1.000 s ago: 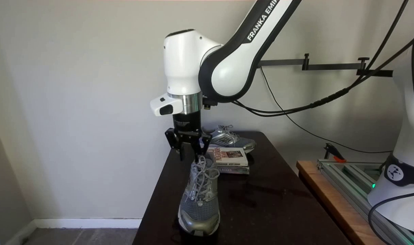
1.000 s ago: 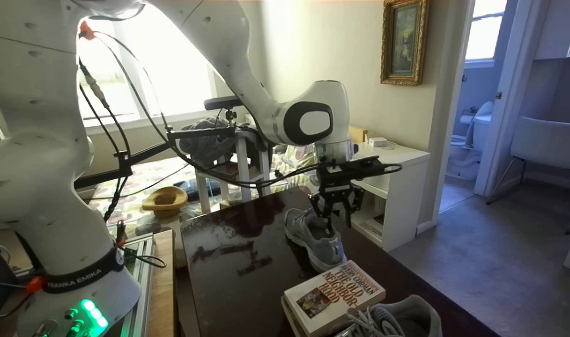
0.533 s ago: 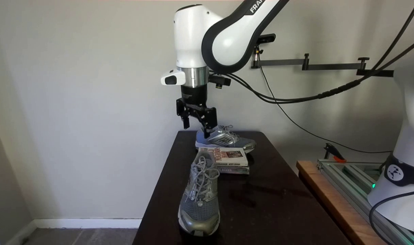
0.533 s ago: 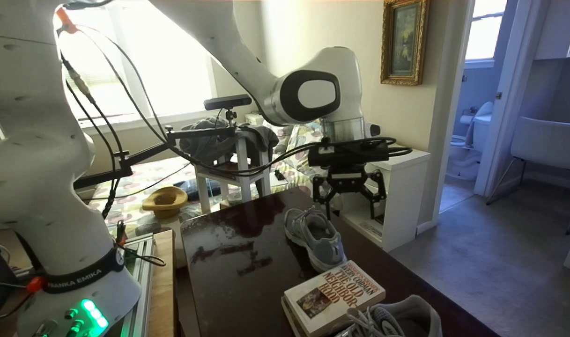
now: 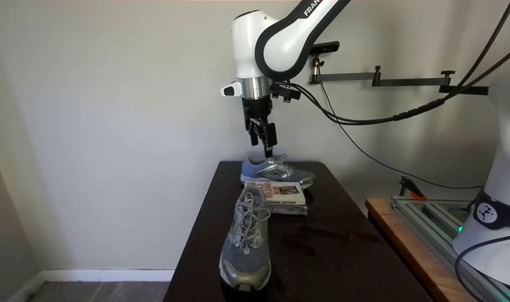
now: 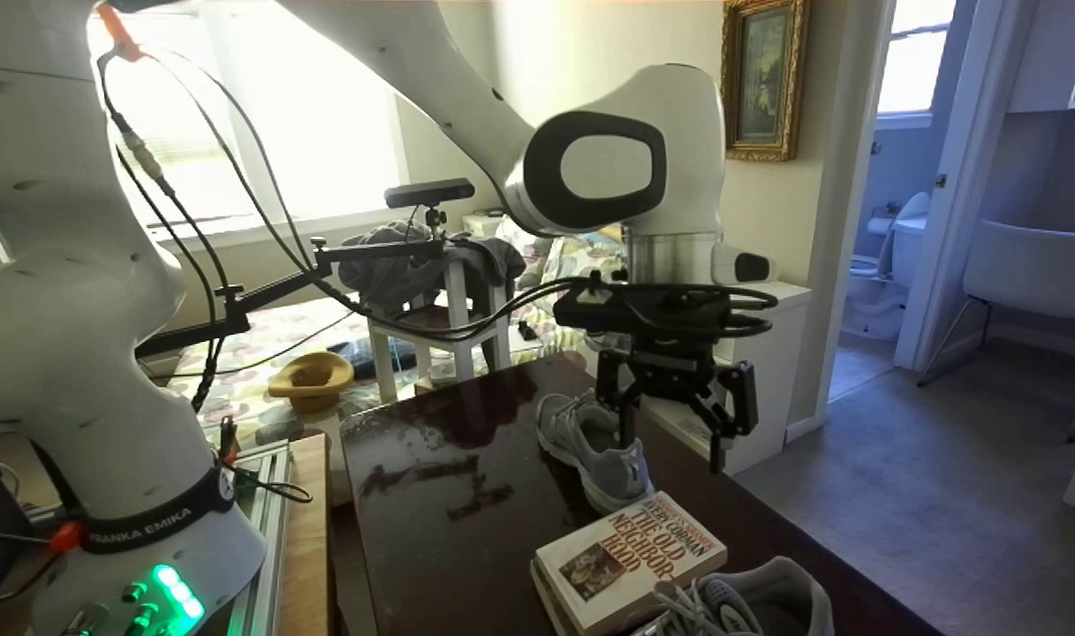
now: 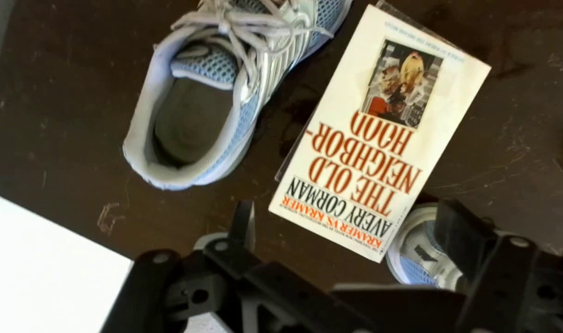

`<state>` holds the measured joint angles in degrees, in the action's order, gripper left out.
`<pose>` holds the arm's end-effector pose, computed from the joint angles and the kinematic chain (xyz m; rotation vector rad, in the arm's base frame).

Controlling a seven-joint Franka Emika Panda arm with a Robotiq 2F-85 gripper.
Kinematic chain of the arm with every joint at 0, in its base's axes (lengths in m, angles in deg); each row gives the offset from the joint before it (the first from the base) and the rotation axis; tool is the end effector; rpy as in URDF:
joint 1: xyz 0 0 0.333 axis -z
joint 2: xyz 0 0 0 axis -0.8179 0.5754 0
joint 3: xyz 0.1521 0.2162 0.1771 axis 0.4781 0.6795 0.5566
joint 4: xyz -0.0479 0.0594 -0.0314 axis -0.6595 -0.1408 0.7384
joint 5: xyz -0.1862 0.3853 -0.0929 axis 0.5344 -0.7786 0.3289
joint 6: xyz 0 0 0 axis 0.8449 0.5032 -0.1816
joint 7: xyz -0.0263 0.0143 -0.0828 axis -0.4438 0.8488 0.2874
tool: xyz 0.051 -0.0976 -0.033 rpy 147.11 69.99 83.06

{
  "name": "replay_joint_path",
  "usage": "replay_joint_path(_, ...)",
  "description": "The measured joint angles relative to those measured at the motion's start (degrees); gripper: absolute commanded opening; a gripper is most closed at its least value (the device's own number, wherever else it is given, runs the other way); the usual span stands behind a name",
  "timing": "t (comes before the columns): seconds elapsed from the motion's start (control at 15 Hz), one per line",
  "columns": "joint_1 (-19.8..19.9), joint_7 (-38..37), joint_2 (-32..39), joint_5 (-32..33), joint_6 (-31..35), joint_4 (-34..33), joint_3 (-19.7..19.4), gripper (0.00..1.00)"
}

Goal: Move the trainers to the left

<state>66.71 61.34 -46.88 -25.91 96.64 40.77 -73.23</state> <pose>0.5350 -0.2268 0.2734 2.8869 0.6943 -0.1983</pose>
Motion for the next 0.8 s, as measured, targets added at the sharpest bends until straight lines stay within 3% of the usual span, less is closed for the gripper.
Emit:
replay_joint_path(0.47,4.2,-7.8,0.7,-9.8,-0.5,0.0,-1.7,1.0)
replay_joint_path(0.8,6.1,-15.7,3.2,-14.2,4.8,0.0,-2.6,1.0)
